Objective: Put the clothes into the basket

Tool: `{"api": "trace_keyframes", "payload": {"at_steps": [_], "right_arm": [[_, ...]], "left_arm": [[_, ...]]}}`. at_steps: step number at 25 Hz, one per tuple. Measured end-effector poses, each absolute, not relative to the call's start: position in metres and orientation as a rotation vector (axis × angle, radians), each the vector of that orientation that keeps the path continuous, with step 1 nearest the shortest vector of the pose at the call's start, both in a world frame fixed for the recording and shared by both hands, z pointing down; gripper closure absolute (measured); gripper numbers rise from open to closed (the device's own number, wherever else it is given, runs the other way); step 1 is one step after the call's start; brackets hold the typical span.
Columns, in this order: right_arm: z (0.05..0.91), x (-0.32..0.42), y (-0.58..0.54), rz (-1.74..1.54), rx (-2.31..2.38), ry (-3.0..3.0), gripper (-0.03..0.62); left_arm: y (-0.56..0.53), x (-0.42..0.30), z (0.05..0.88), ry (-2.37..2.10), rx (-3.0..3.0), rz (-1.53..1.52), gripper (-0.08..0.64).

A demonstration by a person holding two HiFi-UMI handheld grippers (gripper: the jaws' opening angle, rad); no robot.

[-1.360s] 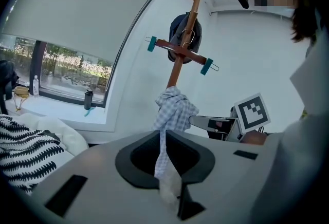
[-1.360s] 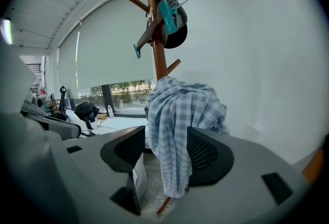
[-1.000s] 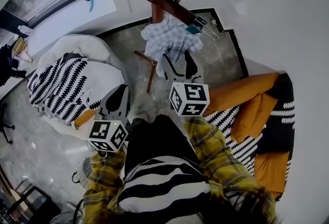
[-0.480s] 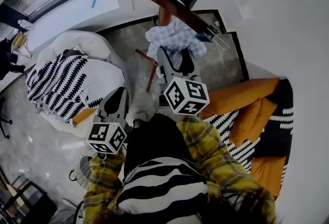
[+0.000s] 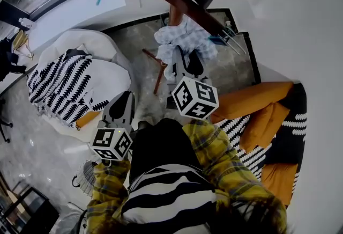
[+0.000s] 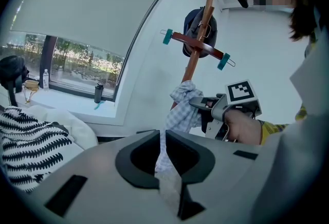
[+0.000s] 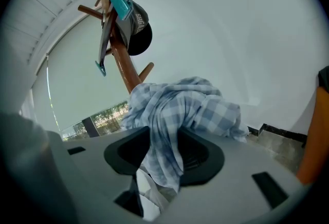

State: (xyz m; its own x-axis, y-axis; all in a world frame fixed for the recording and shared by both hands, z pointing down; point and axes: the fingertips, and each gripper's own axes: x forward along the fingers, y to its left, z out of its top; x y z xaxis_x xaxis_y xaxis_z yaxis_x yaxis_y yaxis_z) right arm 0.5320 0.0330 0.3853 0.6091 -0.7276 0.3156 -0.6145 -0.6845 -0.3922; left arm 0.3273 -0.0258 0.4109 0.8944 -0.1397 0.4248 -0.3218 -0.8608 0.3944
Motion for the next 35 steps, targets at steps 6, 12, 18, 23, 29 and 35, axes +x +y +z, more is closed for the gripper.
{"api": "trace_keyframes", "payload": {"at_steps": [6,12,18,23,29,35], "right_arm": [[0.384,0.533,0.037,-0.652,-2.589,1.160,0.487],[0.368,0.530,0.044,-0.592,-2.579,1.212,0.506],[0.346,0.534,0.065,-0.492,-2.618,1.201,0.509],[0.329,0.536,0.091,-0.437,-2.668,1.177,0.509],[0.320,0.531,0.130,-0.413,-2.714,1.152,0.509],[0.328,0.517,0.164,-0.438,-2.754,1.156,0.509]], "left_arm": [[-0.026,0.321,0.412,-0.347,2.592,0.539,0.515],[-0.025,0.318,0.409,-0.347,2.600,0.533,0.515],[-0.022,0.322,0.398,-0.329,2.620,0.516,0.515],[-0.013,0.328,0.387,-0.294,2.640,0.506,0.515],[0.003,0.338,0.380,-0.229,2.662,0.498,0.515],[0.018,0.338,0.379,-0.192,2.679,0.489,0.515]]}}
